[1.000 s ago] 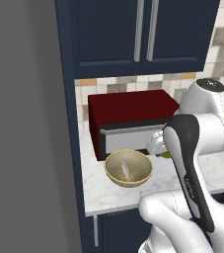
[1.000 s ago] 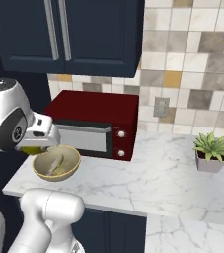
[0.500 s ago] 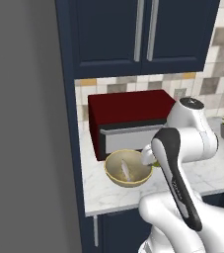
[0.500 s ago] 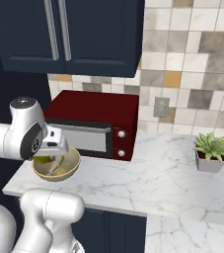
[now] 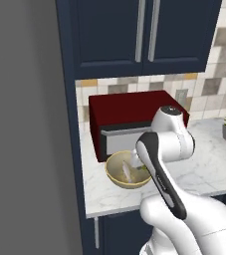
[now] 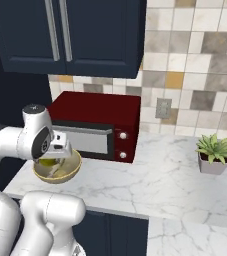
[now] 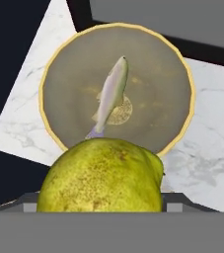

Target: Take the pear, fish, and kiwi from the freezer and place them in the bowl on the counter.

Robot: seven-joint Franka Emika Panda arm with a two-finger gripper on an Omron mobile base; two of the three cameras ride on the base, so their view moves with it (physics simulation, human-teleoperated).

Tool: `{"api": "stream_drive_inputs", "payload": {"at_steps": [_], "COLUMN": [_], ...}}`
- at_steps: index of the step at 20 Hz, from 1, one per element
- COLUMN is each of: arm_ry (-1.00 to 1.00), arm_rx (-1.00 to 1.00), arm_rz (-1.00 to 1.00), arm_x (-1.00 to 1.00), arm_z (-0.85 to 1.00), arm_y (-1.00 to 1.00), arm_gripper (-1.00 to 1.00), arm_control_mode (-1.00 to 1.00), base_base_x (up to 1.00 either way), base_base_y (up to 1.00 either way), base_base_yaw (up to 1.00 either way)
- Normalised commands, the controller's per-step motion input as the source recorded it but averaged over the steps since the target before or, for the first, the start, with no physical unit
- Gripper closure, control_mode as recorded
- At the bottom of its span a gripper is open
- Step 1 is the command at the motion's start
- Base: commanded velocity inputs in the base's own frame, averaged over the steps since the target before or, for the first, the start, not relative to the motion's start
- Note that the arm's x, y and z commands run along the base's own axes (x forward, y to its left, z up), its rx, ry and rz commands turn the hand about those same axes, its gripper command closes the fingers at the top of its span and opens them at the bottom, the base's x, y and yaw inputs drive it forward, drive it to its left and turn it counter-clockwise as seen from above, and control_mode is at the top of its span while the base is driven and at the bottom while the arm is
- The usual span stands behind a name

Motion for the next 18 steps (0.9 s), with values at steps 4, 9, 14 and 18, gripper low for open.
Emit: {"api": "stream_drive_inputs", "payload": {"at_steps": [4,9,14,18], "arm_ry": [0.10,0.06,0.02,0.00], "arm_rx": [-0.01,0.00,-0.01,-0.02], "arm_rz": [0.00,0.03,0.03,0.02], "arm_x": [0.60,0.60,0.44,0.28], "arm_z": [-0.33,-0.47,-0.61,-0.56], "arm_y": [0.00,0.00,0.01,0.01], "arm_gripper": [1.00,1.00,1.00,1.00], "arm_control_mode": [-1.00,-1.00,-1.00,-1.00], "base_base_x": [0.00,0.00,0.00,0.00], "base_base_y": [0.00,0.00,0.00,0.00], "base_base_yaw": [0.00,0.00,0.00,0.00]}}
